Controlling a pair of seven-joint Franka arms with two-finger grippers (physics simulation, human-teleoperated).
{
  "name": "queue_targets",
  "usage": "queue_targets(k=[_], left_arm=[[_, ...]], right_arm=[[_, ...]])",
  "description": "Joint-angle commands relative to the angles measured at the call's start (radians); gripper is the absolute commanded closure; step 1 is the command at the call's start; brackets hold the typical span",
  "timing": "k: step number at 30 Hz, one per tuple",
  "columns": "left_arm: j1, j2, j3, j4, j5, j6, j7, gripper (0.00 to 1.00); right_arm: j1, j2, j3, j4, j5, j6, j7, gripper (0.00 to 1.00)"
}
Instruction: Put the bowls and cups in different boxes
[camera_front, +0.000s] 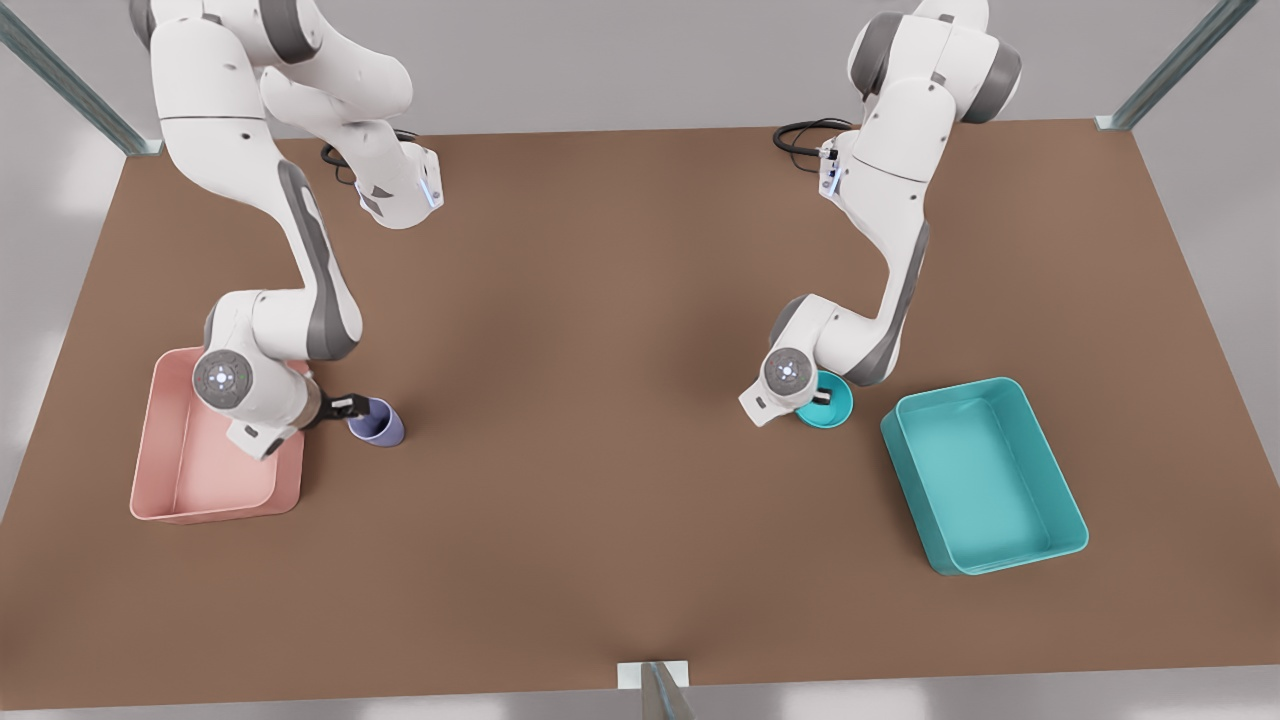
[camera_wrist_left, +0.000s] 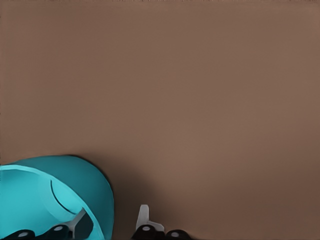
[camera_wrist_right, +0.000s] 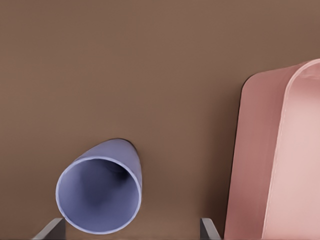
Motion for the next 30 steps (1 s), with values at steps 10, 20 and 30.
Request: queue_targets(k=[10, 20, 30], left_arm=[[0.024, -0.216, 0.058, 0.111, 0.025, -0.209, -0.100, 0.79], [0.395, -0.050, 0.060, 0.329, 0.025, -0.149, 0.032, 0.79], [0.411, 0.097, 0.060, 0.318, 0.022, -0.097, 0.031, 0.77]], right_arm=[[-0.009, 0.083, 0.000, -0.050, 0.013, 0.254, -0.065, 0.00], [-0.027, 0.124, 0.000, -0.085, 0.010, 0.303, -0.074, 0.05], [-0.015, 0.127, 0.020, -0.010, 0.010, 0.221, -0.106, 0.79]])
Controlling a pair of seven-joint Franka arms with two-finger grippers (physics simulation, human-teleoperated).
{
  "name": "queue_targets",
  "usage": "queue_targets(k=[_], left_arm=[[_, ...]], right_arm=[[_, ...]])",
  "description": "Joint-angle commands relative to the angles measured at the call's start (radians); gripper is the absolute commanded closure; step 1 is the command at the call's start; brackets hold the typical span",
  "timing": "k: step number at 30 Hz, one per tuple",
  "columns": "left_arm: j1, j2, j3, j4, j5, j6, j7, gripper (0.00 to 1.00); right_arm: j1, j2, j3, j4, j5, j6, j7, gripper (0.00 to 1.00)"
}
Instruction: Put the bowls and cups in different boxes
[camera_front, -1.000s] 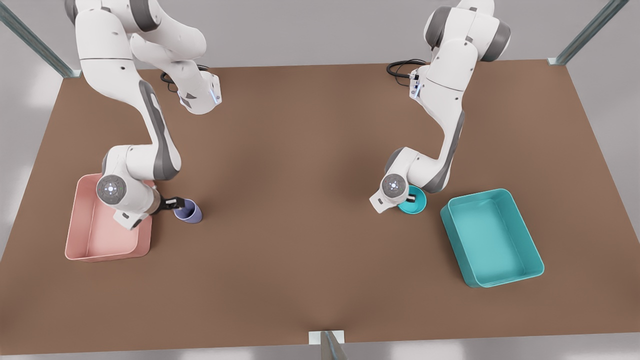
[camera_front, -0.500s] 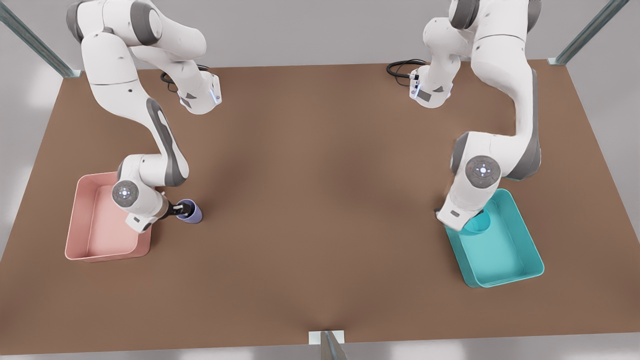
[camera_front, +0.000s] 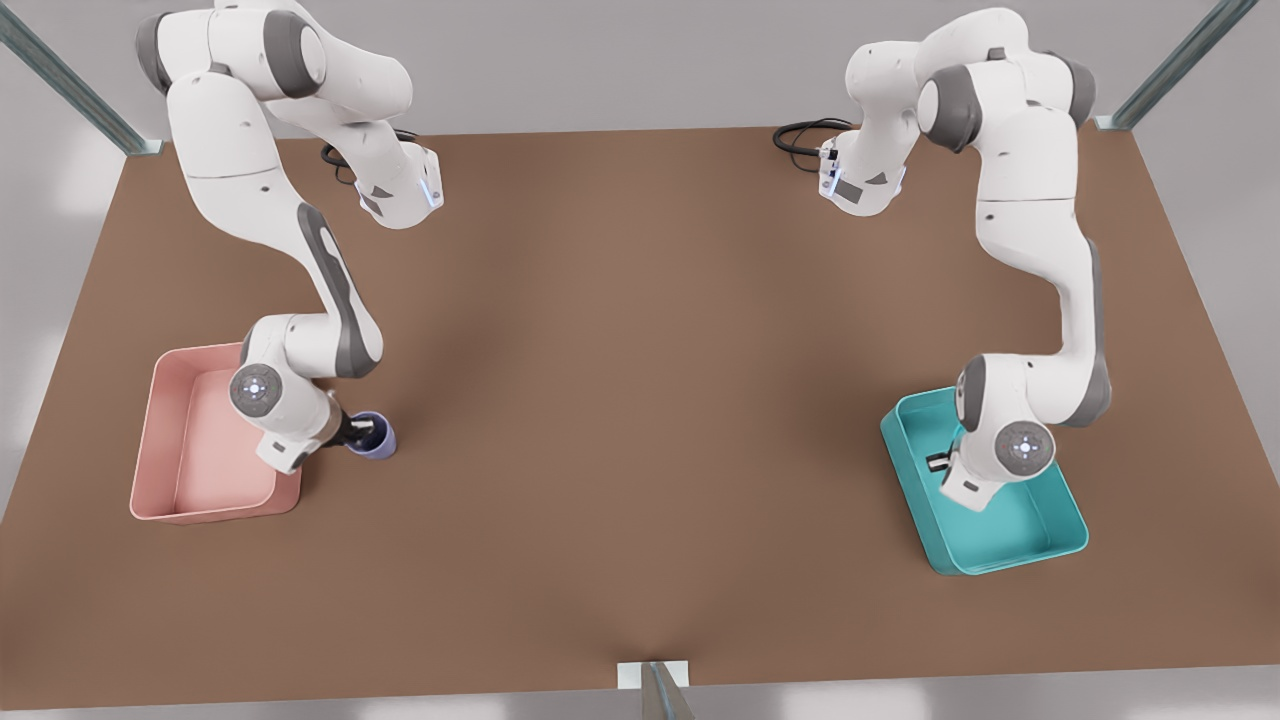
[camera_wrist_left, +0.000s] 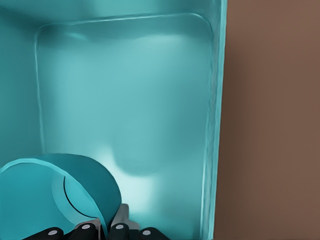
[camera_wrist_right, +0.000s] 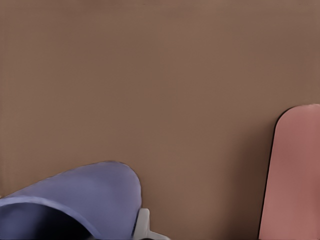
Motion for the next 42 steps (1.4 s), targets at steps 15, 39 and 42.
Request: queue_targets(k=[15, 39, 42], left_arm=[[-0.011, -0.344, -0.118, 0.306, -0.247, -0.706, 0.188, 0.00], [-0.011, -0.342, -0.155, 0.297, -0.190, -0.796, 0.190, 0.00], [-0.008, -0.342, -0.155, 0.297, -0.189, -0.802, 0.191, 0.00]], right_arm=[[-0.282, 0.066, -0.097, 0.402, 0.110, -0.348, -0.713, 0.79], [-0.273, 0.241, -0.099, 0.411, 0.042, -0.338, -0.736, 0.00], [-0.273, 0.221, -0.097, 0.426, 0.045, -0.350, -0.753, 0.00]])
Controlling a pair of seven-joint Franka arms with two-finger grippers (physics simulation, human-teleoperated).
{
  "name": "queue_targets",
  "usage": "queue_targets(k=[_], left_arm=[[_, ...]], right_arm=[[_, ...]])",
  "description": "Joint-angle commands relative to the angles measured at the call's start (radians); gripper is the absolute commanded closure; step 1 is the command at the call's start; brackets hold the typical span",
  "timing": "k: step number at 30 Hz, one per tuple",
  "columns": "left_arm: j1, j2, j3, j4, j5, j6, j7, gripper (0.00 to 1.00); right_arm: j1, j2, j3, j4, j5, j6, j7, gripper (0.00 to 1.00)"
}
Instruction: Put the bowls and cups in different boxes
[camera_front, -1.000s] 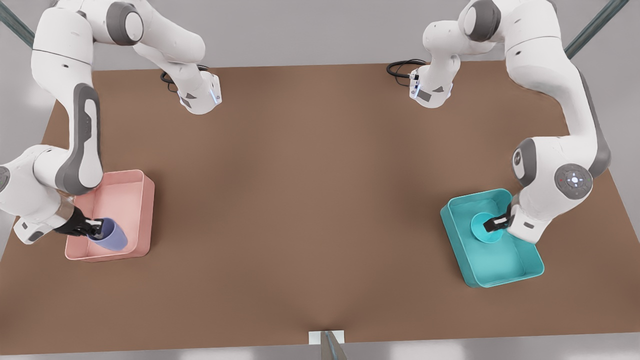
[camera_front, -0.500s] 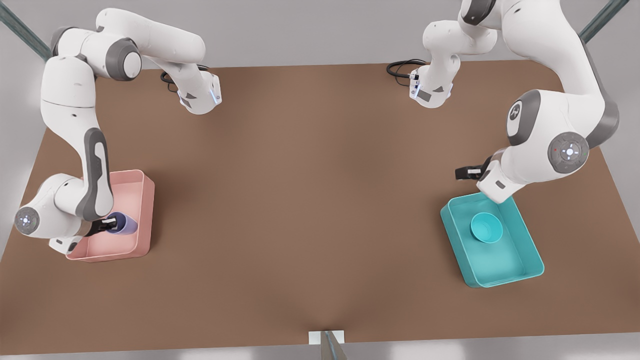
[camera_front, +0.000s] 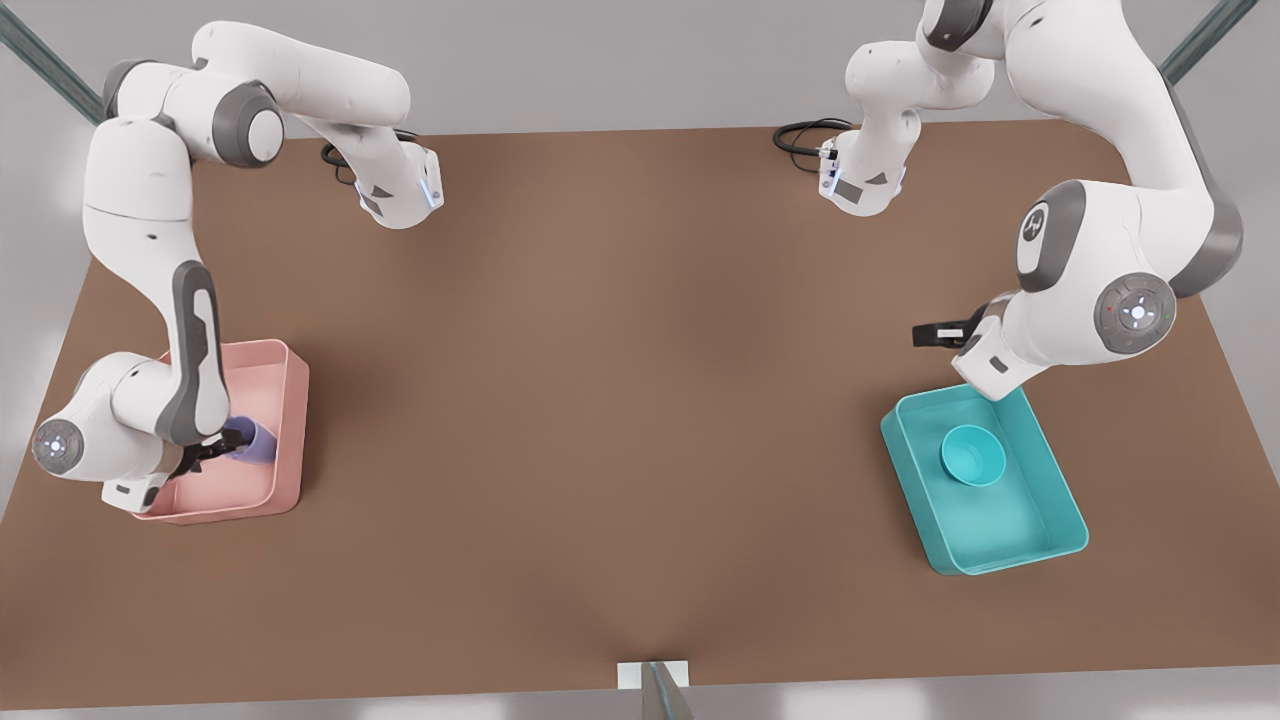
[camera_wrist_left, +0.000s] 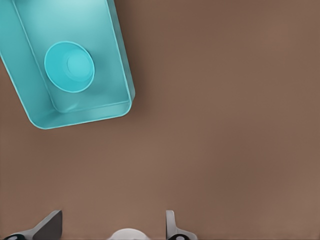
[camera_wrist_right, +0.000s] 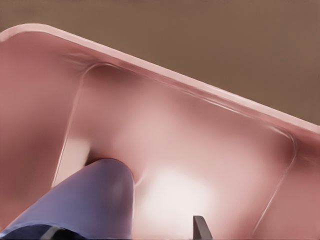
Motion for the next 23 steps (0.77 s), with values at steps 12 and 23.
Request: queue_targets(k=[12, 23], left_arm=[[0.001, -0.001, 0.000, -0.002, 0.005, -0.011, 0.028, 0.00], [-0.002, -0.001, 0.000, -0.002, 0.005, -0.019, 0.028, 0.00]], right_arm=[[0.315, -0.190, 0.029, 0.321, 0.089, -0.562, 0.867, 0.00], [0.230, -0.504, 0.161, 0.178, -0.083, -0.687, 0.887, 0.00]])
